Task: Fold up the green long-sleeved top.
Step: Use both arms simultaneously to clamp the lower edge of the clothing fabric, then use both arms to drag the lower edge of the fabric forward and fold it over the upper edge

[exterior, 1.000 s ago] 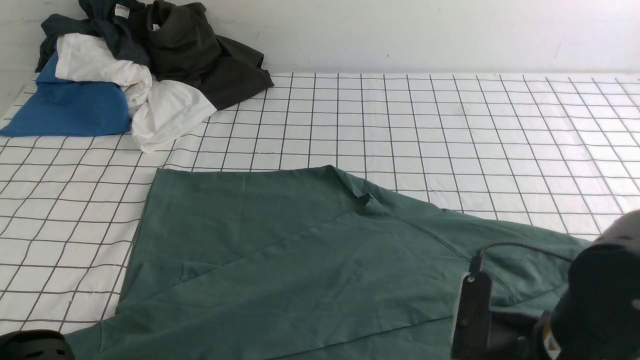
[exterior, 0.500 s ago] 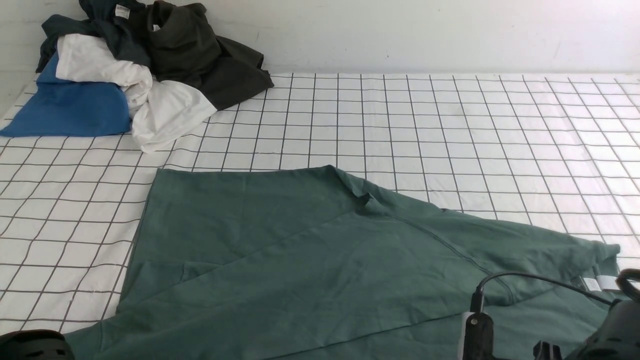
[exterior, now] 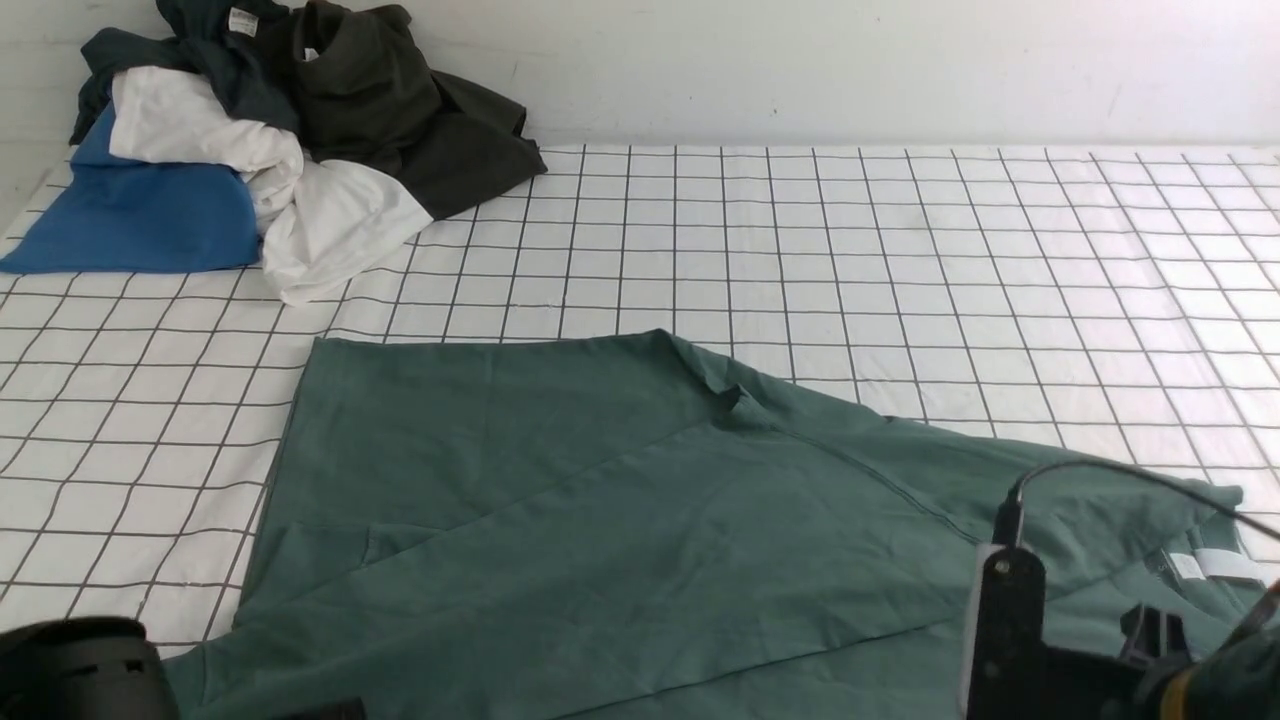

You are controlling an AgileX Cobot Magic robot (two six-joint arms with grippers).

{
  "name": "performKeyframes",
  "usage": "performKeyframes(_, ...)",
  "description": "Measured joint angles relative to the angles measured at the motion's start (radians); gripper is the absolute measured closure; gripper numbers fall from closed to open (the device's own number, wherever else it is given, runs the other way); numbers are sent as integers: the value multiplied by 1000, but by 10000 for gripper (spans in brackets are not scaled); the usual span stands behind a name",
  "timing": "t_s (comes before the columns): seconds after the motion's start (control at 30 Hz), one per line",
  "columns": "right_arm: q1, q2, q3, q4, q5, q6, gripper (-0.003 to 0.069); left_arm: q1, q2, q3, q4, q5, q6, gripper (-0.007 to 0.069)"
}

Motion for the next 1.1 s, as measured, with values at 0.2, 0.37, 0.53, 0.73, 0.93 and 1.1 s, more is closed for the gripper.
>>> performKeyframes(0.2,-84,38,-203,-43,143,-57,643,158,11,-267,70,21,-10,610)
performKeyframes(0.37,-281,170,-382,54,160,-158,643,430,87,-536,0,13,109,608)
performKeyframes(0.53,-407,326,-561,175,164,-219,643,609,231,-735,-132,10,242,608)
performKeyframes(0.73,-475,462,-767,208,188,-234,643,678,411,-906,-182,-3,289,608)
performKeyframes(0.93,-514,595,-946,207,173,-233,643,681,609,-1018,-143,-58,294,608)
performKeyframes(1.1,-518,670,-995,197,97,-205,605,681,737,-1083,-65,-127,249,597)
